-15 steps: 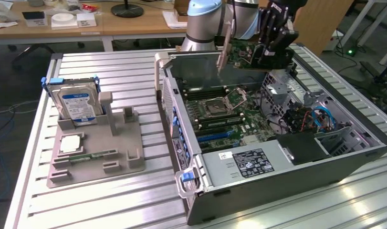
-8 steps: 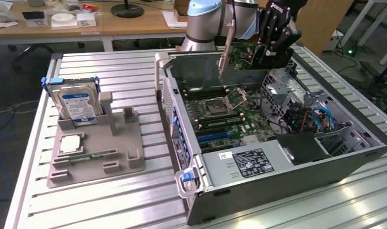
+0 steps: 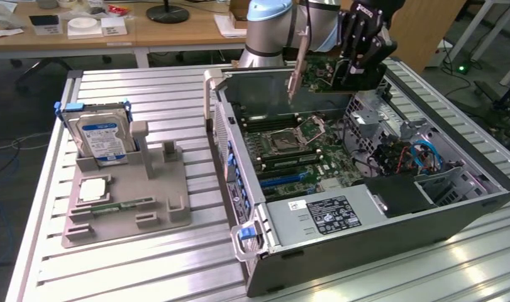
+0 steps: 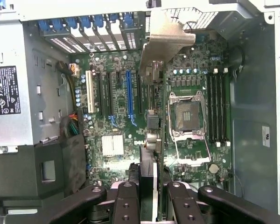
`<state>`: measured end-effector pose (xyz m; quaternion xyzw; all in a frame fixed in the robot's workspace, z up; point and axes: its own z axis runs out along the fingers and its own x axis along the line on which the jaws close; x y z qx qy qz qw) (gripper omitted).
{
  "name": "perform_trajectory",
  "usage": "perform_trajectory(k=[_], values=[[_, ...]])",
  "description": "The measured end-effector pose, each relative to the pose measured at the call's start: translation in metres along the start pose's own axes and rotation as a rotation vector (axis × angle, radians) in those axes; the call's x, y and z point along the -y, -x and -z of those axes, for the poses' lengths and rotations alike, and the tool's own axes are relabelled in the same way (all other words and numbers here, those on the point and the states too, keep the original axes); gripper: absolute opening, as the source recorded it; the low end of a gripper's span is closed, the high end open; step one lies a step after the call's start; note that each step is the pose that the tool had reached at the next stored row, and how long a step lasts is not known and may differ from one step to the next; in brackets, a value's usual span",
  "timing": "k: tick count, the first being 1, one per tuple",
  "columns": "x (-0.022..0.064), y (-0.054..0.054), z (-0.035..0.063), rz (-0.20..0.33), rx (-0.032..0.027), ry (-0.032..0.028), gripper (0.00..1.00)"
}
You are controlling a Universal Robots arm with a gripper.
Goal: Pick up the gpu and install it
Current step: 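Insert the gpu into the slot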
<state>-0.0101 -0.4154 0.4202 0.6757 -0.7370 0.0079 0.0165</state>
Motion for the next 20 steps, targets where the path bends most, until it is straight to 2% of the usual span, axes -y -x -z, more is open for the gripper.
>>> perform_trajectory(k=[5, 11, 14, 16, 17, 20], values=[[0.0003, 0.0, -0.0041, 0.021, -0.0002, -0.0011, 0.27], [0.0, 0.0, -0.0134, 0.042, -0.0003, -0.0042, 0.27], [0.0001, 0.0, -0.0155, 0.059, 0.0004, -0.0165, 0.27], [0.0, 0.001, -0.0166, 0.064, 0.0011, -0.0296, 0.27], [0.0, 0.001, -0.018, 0.064, 0.0017, -0.0333, 0.27], [-0.0026, 0.001, -0.0232, 0.062, 0.002, -0.0337, 0.27]])
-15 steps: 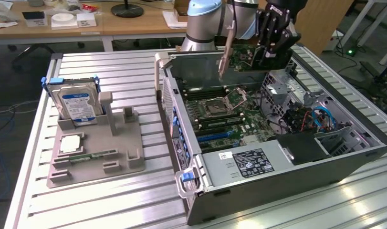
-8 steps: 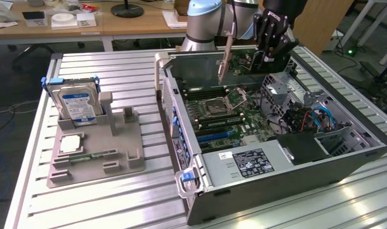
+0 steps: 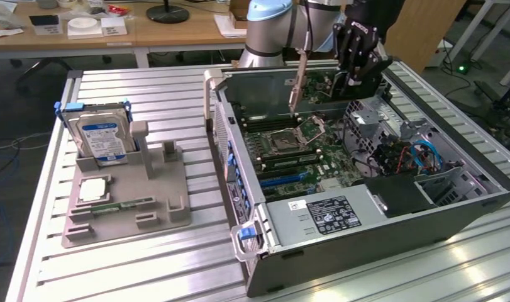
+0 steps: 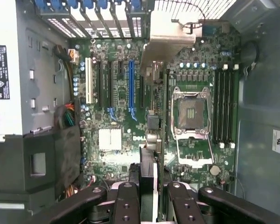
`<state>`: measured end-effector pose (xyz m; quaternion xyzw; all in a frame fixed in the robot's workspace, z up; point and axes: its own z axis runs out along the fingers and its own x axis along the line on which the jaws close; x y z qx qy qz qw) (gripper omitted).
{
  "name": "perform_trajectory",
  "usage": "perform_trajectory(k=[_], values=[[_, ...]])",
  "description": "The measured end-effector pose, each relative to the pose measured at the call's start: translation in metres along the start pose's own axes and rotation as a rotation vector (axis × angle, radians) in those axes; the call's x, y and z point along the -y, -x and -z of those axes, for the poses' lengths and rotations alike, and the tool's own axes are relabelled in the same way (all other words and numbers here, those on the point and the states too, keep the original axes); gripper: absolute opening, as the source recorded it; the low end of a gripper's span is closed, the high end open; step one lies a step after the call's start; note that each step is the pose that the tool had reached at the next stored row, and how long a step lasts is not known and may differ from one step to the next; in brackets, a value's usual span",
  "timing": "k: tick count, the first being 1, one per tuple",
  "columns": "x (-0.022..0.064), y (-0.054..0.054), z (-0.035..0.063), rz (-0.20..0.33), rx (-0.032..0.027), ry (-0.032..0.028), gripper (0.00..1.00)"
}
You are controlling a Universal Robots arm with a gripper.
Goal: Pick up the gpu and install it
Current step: 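Insert the gpu into the slot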
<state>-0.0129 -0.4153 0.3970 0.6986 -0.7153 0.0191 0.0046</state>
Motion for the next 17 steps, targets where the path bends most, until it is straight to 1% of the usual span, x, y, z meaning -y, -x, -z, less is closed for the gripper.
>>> perform_trajectory(k=[3, 6, 7, 8, 11, 12, 17], values=[[-0.0028, 0.0, -0.0031, 0.0, 0.0047, 0.0001, 0.27], [-0.003, 0.0, -0.0062, 0.0, 0.0126, 0.0003, 0.27], [-0.003, 0.0, -0.0071, 0.0, 0.0177, 0.0005, 0.27], [-0.003, 0.001, -0.0079, 0.0, 0.025, 0.0007, 0.27], [-0.003, 0.001, -0.01, -0.001, 0.0523, 0.0013, 0.27], [-0.0031, 0.001, -0.0109, -0.001, 0.0542, 0.0011, 0.27], [-0.003, -0.004, -0.0139, -0.001, 0.0541, 0.0013, 0.27]])
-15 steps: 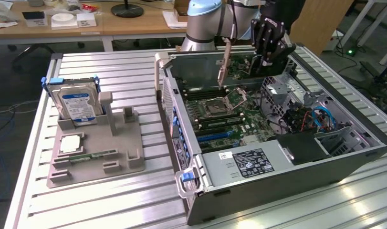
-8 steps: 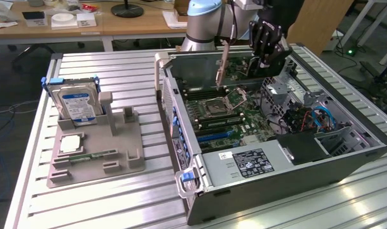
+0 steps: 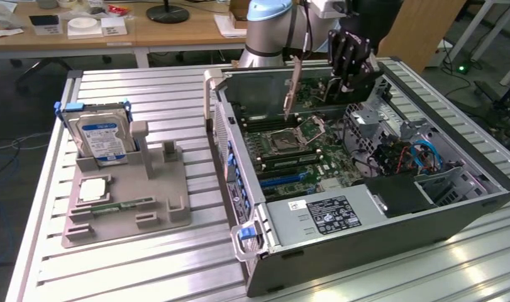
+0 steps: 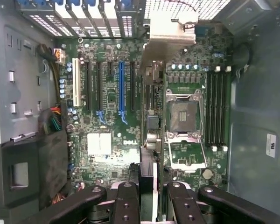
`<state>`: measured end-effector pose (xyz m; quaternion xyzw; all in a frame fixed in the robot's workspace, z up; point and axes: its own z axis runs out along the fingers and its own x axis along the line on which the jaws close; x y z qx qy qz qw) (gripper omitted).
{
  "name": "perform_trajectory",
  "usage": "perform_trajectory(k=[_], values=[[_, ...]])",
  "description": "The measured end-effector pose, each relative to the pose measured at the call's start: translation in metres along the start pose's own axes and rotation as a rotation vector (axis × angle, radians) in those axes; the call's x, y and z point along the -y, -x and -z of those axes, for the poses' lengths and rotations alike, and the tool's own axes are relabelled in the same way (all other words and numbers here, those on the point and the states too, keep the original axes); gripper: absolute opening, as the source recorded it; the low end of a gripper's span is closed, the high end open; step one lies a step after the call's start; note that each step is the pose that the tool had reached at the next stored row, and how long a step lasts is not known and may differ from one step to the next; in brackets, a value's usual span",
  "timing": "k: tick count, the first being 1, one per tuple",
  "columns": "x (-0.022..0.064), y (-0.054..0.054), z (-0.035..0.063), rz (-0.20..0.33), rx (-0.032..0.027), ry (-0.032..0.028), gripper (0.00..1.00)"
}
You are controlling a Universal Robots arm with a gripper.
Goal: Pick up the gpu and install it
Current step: 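Insert the gpu into the slot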
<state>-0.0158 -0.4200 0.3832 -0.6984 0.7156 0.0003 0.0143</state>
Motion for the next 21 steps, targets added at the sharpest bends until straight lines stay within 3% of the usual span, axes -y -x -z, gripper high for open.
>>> perform_trajectory(k=[2, 7, 15, 21], values=[[-0.0019, 0.0, -0.0025, 0.0, -0.0001, -0.0001, 0.27], [-0.0171, -0.001, -0.0092, 0.0, -0.0002, 0.0, 0.27], [-0.0205, -0.008, -0.0124, 0.0, -0.0001, -0.0001, 0.27], [-0.0317, -0.009, -0.0178, 0.0, -0.0003, 0.0004, 0.27]])
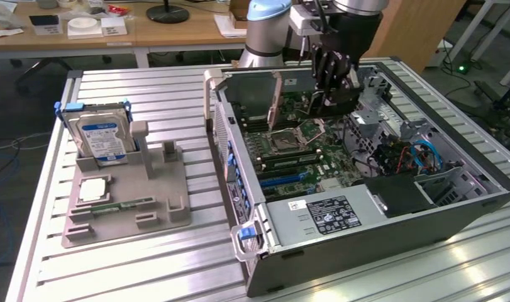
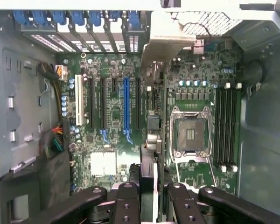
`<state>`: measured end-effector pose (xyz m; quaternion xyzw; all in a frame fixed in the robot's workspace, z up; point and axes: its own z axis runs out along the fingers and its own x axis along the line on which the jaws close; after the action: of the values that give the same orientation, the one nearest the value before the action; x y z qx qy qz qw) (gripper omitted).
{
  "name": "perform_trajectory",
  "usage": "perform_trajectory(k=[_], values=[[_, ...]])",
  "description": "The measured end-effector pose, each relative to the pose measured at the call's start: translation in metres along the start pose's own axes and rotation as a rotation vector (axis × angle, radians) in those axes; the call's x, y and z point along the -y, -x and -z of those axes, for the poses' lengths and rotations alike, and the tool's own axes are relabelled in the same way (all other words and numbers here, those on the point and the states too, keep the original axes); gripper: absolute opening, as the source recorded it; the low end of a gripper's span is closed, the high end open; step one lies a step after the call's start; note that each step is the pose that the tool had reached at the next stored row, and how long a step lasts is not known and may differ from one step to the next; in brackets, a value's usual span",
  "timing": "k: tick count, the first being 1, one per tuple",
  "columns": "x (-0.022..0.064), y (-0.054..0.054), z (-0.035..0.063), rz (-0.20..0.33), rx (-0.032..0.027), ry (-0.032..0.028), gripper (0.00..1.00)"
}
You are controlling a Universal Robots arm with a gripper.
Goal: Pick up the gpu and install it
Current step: 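Insert the gpu into the slot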
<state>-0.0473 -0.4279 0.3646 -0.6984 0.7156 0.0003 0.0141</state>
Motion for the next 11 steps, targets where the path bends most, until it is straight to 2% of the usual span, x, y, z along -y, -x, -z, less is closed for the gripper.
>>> perform_trajectory(k=[6, 11], values=[[-0.003, -0.011, -0.0002, 0.002, -0.0006, 0.0, 0.27], [-0.0097, -0.018, -0.0014, 0.004, -0.0006, 0.0, 0.27]])
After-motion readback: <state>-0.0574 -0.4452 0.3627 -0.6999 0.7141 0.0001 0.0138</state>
